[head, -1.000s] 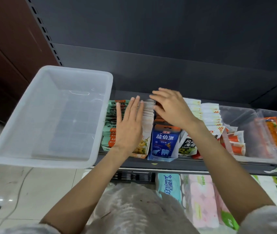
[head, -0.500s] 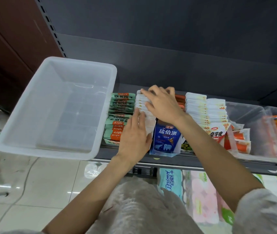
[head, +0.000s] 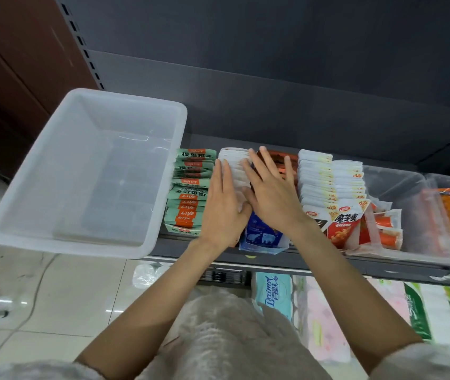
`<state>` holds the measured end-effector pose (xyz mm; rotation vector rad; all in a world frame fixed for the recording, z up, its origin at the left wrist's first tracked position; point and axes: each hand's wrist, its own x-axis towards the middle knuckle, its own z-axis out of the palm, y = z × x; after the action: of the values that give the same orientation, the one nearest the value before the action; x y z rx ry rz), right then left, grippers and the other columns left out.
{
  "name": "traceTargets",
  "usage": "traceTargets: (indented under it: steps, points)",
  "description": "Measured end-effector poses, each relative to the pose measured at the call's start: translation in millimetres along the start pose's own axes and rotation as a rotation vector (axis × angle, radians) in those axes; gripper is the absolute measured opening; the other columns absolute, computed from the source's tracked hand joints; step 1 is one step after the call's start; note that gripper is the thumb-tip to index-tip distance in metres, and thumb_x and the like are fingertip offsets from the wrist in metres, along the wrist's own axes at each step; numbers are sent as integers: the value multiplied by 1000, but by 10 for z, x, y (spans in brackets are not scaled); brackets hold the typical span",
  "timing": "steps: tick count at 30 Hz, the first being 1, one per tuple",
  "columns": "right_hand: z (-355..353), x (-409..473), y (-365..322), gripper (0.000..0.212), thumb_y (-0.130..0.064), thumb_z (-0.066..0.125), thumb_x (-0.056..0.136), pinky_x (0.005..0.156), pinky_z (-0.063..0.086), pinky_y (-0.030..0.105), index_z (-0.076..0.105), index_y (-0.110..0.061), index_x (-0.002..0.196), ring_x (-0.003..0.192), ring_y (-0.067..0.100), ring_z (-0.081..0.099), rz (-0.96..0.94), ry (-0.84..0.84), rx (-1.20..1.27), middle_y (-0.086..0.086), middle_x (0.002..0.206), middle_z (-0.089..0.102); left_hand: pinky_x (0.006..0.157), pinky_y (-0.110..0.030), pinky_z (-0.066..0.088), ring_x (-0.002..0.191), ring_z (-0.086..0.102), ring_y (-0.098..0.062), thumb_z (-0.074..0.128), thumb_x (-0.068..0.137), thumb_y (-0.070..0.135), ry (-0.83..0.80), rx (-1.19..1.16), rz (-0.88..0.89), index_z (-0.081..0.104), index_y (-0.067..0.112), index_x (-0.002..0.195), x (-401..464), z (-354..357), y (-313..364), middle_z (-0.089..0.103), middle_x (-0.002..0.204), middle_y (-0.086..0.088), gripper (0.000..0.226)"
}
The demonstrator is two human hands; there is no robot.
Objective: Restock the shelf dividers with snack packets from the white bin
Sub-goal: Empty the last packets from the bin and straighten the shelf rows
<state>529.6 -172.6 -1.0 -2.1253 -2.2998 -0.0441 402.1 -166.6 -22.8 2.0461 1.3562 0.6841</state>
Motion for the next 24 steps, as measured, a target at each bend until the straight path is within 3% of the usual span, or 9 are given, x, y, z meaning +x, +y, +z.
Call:
traceTargets:
  steps: [5,7,9,11,14,24]
  points:
    - [-51,74,89,59,-38,39,99,115,-1,53,19,-16,150,146,18,1,73,82,70,-1,157,19,117,-34,9,144,9,-31,58,90,23,24,124,14,14,-5,146,108,135,-54,11,154,-23,77]
    - [-80,198,144,50,-30,43,98,116,3,53,33,-16,145,144,19,15,101,132,98,1,149,38,116,-39,13,142,15,-37,61,87,19,61,207,32,19,-5,145,85,218,-76,16,152,-26,76]
    - [-116,385,185,34,-23,48,96,115,8,51,56,-18,128,134,20,35,103,181,144,2,125,61,116,-43,16,141,16,-39,59,88,18,87,245,44,20,-3,145,78,277,-84,16,152,-25,73]
    - [-160,544,205,22,-24,52,94,112,10,46,69,-22,108,121,19,45,101,179,183,0,104,68,115,-47,18,141,16,-40,56,89,18,96,247,44,18,-1,146,95,301,-83,15,153,-24,72]
    - [-190,667,226,19,-23,54,92,108,14,40,73,-24,93,110,17,48,98,169,225,-2,88,67,113,-50,22,139,20,-43,58,88,18,120,234,15,21,0,146,128,342,-47,18,152,-26,71]
    - [-101,602,281,16,-26,56,93,107,19,43,71,-24,98,111,17,47,78,190,327,-4,96,69,110,-46,29,135,29,-40,62,86,15,235,138,-46,29,0,142,182,414,0,22,150,-27,67]
